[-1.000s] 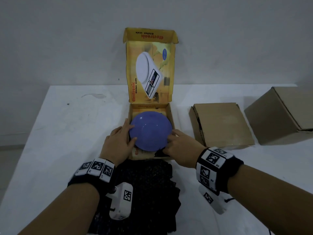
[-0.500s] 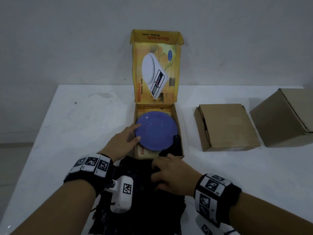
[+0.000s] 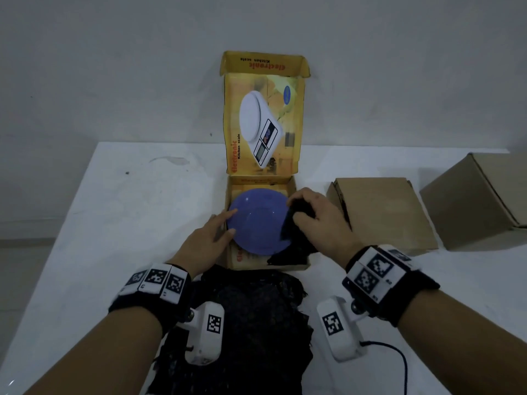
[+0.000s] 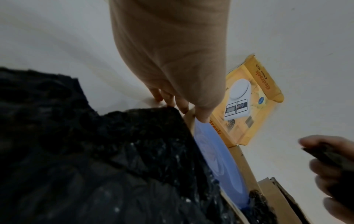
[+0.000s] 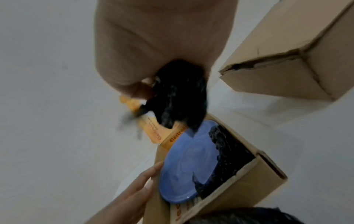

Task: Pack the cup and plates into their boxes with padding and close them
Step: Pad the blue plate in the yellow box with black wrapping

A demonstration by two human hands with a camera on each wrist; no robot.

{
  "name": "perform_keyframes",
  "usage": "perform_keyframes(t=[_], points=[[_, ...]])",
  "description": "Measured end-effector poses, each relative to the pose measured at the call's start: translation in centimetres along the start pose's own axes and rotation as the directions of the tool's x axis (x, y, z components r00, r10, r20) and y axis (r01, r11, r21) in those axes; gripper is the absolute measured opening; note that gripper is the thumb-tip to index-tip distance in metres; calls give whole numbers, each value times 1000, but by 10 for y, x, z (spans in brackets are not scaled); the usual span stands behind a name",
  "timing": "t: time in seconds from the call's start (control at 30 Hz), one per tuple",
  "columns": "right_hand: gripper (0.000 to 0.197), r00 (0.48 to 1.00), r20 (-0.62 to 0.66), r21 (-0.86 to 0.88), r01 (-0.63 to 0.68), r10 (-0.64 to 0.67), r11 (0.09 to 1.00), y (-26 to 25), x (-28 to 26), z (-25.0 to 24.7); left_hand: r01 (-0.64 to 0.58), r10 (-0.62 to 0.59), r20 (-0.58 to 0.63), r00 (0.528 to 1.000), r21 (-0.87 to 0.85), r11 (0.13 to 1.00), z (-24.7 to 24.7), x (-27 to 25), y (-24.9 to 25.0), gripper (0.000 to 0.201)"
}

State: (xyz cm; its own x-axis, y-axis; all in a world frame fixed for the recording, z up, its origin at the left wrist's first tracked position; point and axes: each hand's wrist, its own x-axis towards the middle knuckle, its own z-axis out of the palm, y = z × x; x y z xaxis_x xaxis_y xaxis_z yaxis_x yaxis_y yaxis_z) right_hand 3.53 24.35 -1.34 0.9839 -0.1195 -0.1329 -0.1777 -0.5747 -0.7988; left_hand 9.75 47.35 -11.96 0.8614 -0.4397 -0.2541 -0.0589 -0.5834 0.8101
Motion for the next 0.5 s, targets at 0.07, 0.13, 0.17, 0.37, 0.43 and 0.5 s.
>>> perform_keyframes(t=[0.07,0.13,0.17,0.37,0.43,0.5], points=[[41,998,67,42,-10,7,999,-2,0,14,-16,15,-7,1000,-36,999,0,-1,0,43],[46,996,89,3,13,-14,1000,-3,-5,32,-38,37,-16,999,-47,998,-1,-2,1,46],[40,995,92,-68,45,-39,997,0,-8,42,-40,39,-17,999,-38,998,-1,-3,2,47],[26,892,390,-506,416,-230,756,15,-10,65,-36,36,-33,999,-3,999,2,-3,0,40],[31,829,525,-589,518,-193,621,10,-6,61,-39,39,-25,999,1,999,2,-3,0,42],[31,754,656,-559,527,-47,640,7,-3,57,-43,43,-32,999,-5,999,3,-4,0,42]])
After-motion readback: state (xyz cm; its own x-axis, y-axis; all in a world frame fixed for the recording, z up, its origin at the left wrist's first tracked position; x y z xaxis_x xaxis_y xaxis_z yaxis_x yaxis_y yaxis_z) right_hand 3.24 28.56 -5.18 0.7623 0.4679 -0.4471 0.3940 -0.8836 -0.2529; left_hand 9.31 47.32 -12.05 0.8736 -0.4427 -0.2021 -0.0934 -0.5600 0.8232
